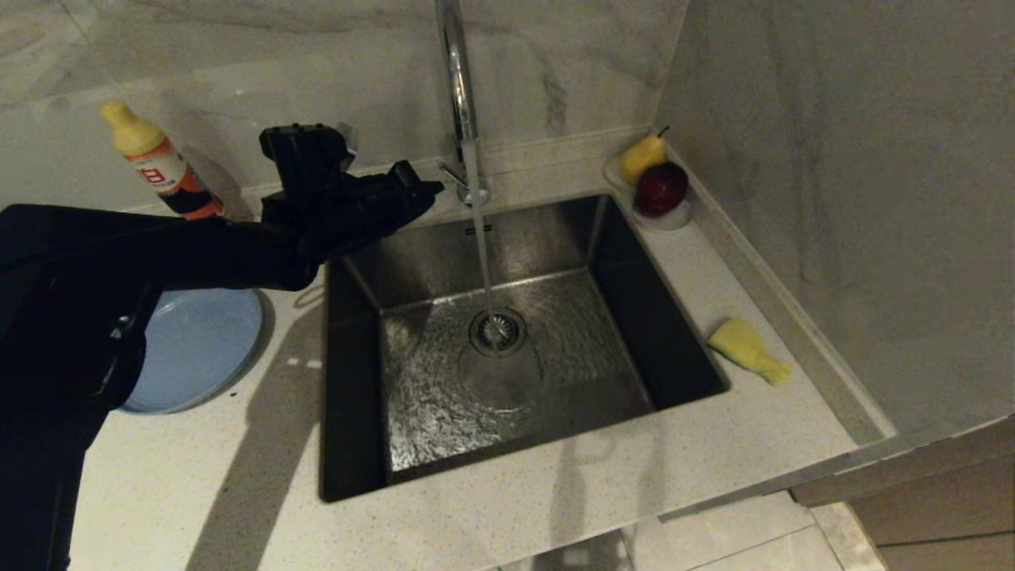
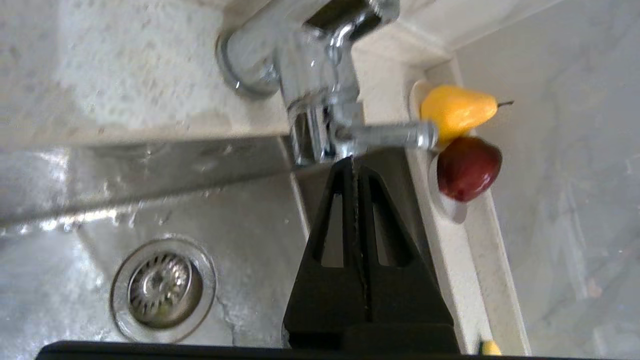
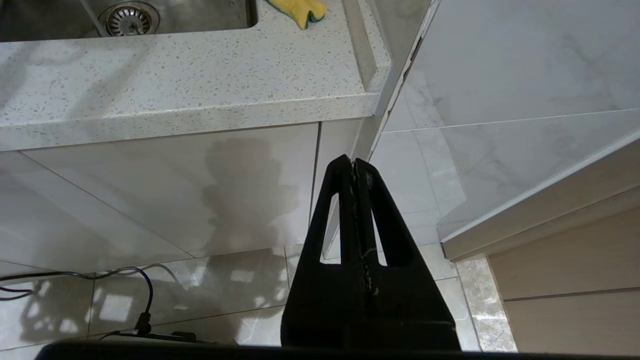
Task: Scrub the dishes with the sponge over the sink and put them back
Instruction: Turn off the faucet
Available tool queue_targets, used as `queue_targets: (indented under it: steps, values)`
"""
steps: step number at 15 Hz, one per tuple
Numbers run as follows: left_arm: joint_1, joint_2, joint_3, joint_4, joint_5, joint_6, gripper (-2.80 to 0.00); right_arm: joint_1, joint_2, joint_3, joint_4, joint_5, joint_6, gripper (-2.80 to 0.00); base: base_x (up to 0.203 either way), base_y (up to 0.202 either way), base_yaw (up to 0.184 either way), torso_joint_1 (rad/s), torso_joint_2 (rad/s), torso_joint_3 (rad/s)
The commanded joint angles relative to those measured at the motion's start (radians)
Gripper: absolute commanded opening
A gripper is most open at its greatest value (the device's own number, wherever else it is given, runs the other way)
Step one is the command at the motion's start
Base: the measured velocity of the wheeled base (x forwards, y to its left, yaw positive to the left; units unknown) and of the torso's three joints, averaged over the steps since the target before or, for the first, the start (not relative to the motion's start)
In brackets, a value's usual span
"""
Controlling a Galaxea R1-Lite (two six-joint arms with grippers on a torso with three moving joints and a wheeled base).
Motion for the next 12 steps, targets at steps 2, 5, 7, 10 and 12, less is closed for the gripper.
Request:
queue_targets:
  steps: [2,5,7,10,12]
  values:
    - [-0.001,-0.043,0.04,-0.009,-0.013,-0.005,-2.8,0.0,0.001,0.0,0.0,0.001,0.0,-2.8,0.0,0.0,0.0,0.0,0.0,0.0]
    - [-0.006,-0.048,0.038,-0.011,-0.021,-0.017,-2.8,0.0,0.001,0.0,0.0,0.001,0.0,-2.8,0.0,0.0,0.0,0.0,0.0,0.0]
    - [-0.008,-0.048,0.036,-0.011,-0.04,-0.026,-2.8,0.0,0.001,0.0,0.0,0.001,0.0,-2.8,0.0,0.0,0.0,0.0,0.0,0.0]
    - [-0.009,-0.032,0.026,-0.02,-0.045,-0.034,-2.8,0.0,0.001,0.0,0.0,0.001,0.0,-2.8,0.0,0.0,0.0,0.0,0.0,0.0]
    - [-0.017,-0.008,0.013,-0.041,-0.033,-0.034,-2.8,0.0,0.001,0.0,0.0,0.001,0.0,-2.8,0.0,0.0,0.0,0.0,0.0,0.0]
